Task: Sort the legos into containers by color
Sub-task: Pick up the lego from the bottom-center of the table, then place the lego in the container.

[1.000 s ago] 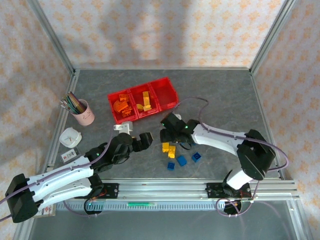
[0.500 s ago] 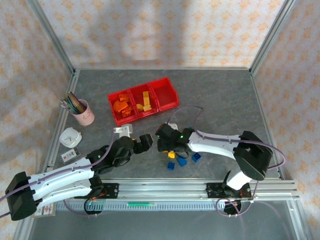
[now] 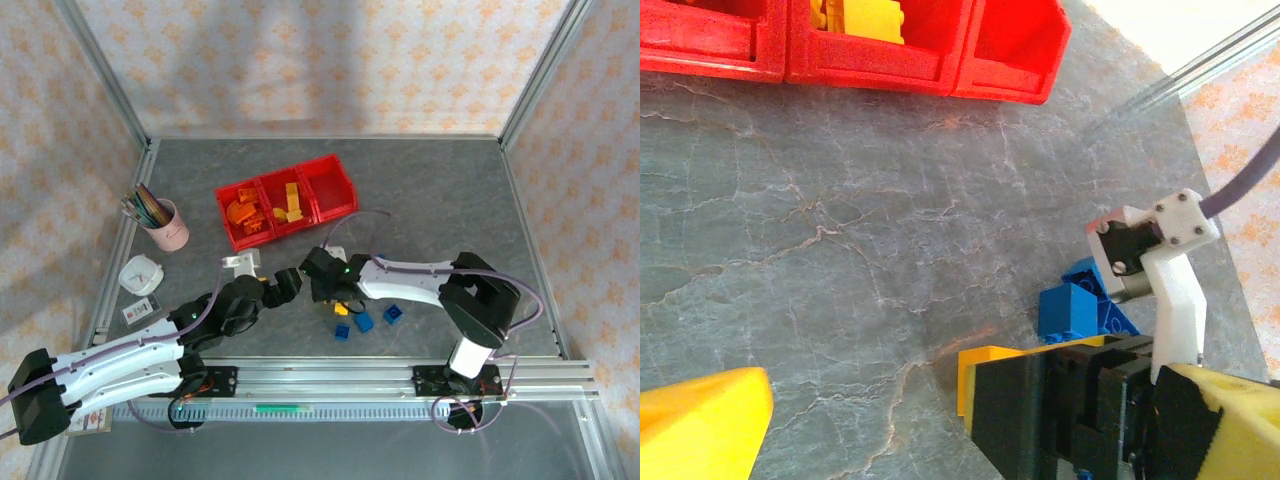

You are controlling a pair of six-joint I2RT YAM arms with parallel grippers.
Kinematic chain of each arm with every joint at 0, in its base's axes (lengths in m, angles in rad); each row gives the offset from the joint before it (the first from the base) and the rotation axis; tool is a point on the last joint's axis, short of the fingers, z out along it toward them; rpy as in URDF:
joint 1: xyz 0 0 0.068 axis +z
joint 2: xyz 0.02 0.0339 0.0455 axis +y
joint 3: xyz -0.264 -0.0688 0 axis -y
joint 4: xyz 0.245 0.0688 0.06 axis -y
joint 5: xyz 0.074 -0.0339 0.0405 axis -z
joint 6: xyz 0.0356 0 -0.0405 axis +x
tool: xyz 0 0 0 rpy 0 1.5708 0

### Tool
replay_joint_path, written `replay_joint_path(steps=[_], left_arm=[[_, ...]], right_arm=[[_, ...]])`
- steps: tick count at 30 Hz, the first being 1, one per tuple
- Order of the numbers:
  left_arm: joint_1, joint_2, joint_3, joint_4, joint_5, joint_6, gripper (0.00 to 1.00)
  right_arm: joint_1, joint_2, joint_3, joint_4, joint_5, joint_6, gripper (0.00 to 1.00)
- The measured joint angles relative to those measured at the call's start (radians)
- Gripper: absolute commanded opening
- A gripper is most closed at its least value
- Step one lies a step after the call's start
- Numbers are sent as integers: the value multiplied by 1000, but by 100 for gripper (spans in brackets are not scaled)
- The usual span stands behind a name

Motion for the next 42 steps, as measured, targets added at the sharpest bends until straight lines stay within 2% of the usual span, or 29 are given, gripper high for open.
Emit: replay_joint_path(steps=[18, 24, 32, 38, 42], left_arm=[[0, -48, -6, -44, -29, 0, 99], [0, -58, -6, -45, -36, 2, 99], [5, -59, 43, -76, -60, 39, 99], [62, -59, 79, -81, -55, 81, 99], [145, -55, 99, -85, -27, 119, 99]], right_arm=[[1, 72, 64, 0, 49, -62, 31], [0, 72, 82, -15, 57, -75, 30], [-50, 63, 211, -29, 62, -128, 29], [-119, 67, 359, -26, 67, -184, 28], [-162, 130, 494, -10, 66, -219, 27]])
